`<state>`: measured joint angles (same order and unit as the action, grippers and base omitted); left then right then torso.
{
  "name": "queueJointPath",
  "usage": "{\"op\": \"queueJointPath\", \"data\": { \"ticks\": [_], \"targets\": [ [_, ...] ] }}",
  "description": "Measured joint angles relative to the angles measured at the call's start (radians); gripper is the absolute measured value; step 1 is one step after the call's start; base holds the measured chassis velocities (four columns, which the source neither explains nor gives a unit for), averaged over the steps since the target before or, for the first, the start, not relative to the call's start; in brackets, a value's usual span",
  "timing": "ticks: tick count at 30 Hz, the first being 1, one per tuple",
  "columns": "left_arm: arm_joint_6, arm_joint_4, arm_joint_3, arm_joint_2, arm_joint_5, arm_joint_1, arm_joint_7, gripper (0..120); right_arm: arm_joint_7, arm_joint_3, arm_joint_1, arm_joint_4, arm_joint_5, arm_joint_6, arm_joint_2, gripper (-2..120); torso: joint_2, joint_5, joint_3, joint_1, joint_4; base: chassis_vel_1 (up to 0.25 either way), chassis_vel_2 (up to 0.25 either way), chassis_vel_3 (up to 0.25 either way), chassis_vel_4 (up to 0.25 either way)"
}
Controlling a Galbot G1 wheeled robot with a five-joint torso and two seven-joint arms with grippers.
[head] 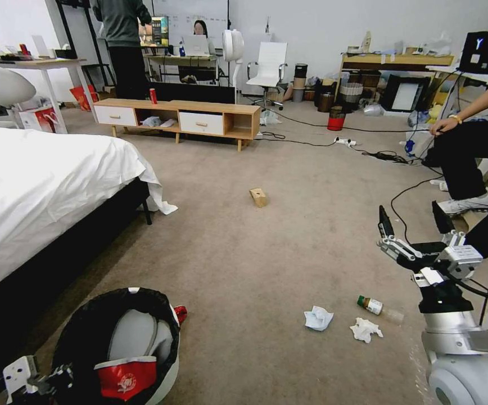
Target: Pick up the trash bin and place the garbage on the floor into it.
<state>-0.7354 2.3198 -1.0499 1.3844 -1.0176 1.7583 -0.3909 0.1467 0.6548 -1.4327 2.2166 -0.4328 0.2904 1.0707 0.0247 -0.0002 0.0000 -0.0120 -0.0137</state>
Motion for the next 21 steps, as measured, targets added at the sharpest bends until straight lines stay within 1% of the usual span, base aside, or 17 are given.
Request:
{"op": "queueJointPath", "data": {
  "ticks": [6, 21],
  "targets": [
    [0.000, -0.019, -0.002, 0.002, 0.004, -0.006, 0.004, 2, 0.012, 0.001, -0.016, -0.008, 0.033, 0.002, 0.025, 100, 0.000, 0.0000, 0.000, 0.000, -0.0002, 0.000, 0.000, 0.000, 0.000],
    [0.000, -0.014, 0.003, 0.014, -0.003, -0.009, 0.010, 2, 0.014, -0.007, -0.019, -0.023, 0.037, 0.004, 0.032, 100, 0.000, 0.0002, 0.000, 0.000, -0.0002, 0.000, 0.000, 0.000, 0.000]
  ]
}}
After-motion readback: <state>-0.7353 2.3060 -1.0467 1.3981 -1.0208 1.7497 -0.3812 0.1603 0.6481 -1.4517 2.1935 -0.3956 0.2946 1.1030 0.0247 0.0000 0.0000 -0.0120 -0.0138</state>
